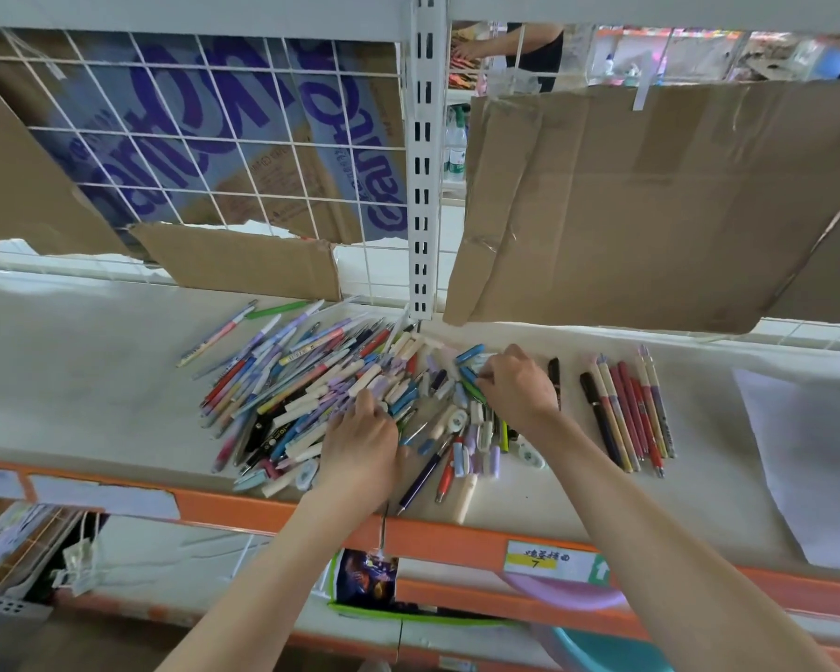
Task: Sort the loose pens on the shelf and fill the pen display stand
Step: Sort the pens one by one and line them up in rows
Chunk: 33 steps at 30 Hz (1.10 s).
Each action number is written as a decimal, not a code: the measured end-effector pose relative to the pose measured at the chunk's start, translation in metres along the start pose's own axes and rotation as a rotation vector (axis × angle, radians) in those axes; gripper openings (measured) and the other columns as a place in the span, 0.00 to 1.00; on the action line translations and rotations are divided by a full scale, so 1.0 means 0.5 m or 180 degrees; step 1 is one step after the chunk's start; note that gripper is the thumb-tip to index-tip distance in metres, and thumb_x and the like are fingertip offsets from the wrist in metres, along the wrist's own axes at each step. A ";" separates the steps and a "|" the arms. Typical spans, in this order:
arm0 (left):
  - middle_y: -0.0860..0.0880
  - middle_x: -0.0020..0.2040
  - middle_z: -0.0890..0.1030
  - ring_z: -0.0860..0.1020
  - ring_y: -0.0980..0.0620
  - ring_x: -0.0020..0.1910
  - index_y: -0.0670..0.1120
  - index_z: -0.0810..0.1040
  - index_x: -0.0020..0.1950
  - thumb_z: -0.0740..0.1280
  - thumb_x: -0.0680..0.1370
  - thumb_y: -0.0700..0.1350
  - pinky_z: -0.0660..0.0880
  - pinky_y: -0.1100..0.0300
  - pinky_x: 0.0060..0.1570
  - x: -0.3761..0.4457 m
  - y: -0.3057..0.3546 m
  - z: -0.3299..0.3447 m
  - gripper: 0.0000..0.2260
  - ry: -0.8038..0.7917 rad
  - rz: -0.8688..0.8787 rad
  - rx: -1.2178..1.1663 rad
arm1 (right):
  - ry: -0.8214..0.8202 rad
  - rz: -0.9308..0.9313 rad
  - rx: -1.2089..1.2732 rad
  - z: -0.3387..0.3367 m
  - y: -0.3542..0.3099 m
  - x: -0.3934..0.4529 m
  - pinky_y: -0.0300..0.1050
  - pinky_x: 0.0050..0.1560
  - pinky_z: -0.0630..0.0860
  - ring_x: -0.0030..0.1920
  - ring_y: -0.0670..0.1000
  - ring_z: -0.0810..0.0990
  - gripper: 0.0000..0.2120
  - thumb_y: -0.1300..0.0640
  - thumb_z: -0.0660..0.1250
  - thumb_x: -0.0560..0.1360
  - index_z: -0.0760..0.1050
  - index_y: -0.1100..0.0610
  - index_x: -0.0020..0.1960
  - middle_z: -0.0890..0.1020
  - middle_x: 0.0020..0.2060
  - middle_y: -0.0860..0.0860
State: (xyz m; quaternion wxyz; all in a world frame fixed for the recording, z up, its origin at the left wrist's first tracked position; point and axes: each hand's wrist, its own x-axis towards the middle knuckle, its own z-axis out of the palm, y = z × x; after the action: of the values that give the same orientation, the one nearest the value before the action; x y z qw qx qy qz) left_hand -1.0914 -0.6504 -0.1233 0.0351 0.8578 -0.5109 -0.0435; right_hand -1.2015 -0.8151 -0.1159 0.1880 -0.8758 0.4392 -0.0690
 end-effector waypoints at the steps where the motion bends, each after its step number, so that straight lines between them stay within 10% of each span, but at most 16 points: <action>1: 0.46 0.58 0.66 0.73 0.51 0.50 0.44 0.74 0.55 0.61 0.79 0.54 0.66 0.56 0.58 0.000 -0.001 0.001 0.14 0.0037 -0.0020 -0.0021 | -0.0088 0.0022 -0.0166 -0.002 -0.007 0.005 0.49 0.45 0.76 0.48 0.55 0.76 0.10 0.55 0.63 0.78 0.77 0.62 0.49 0.73 0.49 0.54; 6: 0.48 0.53 0.74 0.74 0.50 0.50 0.44 0.72 0.56 0.58 0.81 0.50 0.70 0.60 0.50 -0.011 -0.011 -0.013 0.12 0.0474 0.0068 -0.0636 | 0.0134 -0.0035 0.0168 -0.012 -0.016 0.005 0.44 0.36 0.72 0.42 0.51 0.74 0.06 0.57 0.64 0.76 0.72 0.59 0.43 0.75 0.38 0.50; 10: 0.57 0.35 0.76 0.75 0.61 0.33 0.50 0.73 0.48 0.61 0.79 0.48 0.68 0.70 0.32 -0.030 -0.015 -0.046 0.03 0.0486 0.0254 -0.2208 | -0.0361 -0.0022 0.3244 -0.029 -0.020 -0.048 0.37 0.41 0.76 0.44 0.50 0.81 0.07 0.61 0.66 0.76 0.75 0.53 0.52 0.84 0.40 0.50; 13: 0.58 0.30 0.76 0.74 0.64 0.27 0.53 0.74 0.47 0.61 0.79 0.49 0.66 0.72 0.28 -0.038 -0.010 -0.050 0.04 0.0326 0.0318 -0.2684 | -0.0629 -0.0147 0.4166 -0.031 -0.027 -0.077 0.43 0.49 0.76 0.48 0.52 0.82 0.13 0.64 0.61 0.78 0.75 0.52 0.60 0.85 0.42 0.54; 21: 0.53 0.33 0.77 0.72 0.62 0.28 0.55 0.73 0.45 0.60 0.80 0.49 0.68 0.69 0.32 -0.031 -0.007 -0.050 0.05 0.0333 0.0359 -0.2802 | -0.0440 0.0074 0.4647 -0.033 -0.042 -0.098 0.45 0.46 0.73 0.43 0.55 0.77 0.05 0.64 0.63 0.77 0.71 0.56 0.46 0.83 0.46 0.60; 33: 0.55 0.31 0.75 0.72 0.64 0.30 0.50 0.75 0.42 0.62 0.79 0.46 0.68 0.74 0.35 -0.032 0.004 -0.056 0.07 0.0349 0.0266 -0.3012 | -0.0336 -0.0056 0.4156 -0.013 -0.062 -0.115 0.38 0.44 0.76 0.41 0.46 0.81 0.07 0.62 0.66 0.76 0.74 0.61 0.53 0.84 0.43 0.54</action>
State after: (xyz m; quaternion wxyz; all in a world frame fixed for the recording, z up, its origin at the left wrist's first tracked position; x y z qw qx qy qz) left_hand -1.0975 -0.6368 -0.0948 0.4505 0.7274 -0.4664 -0.2245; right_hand -1.2152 -0.7544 -0.0952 0.7018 -0.5873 0.2901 -0.2799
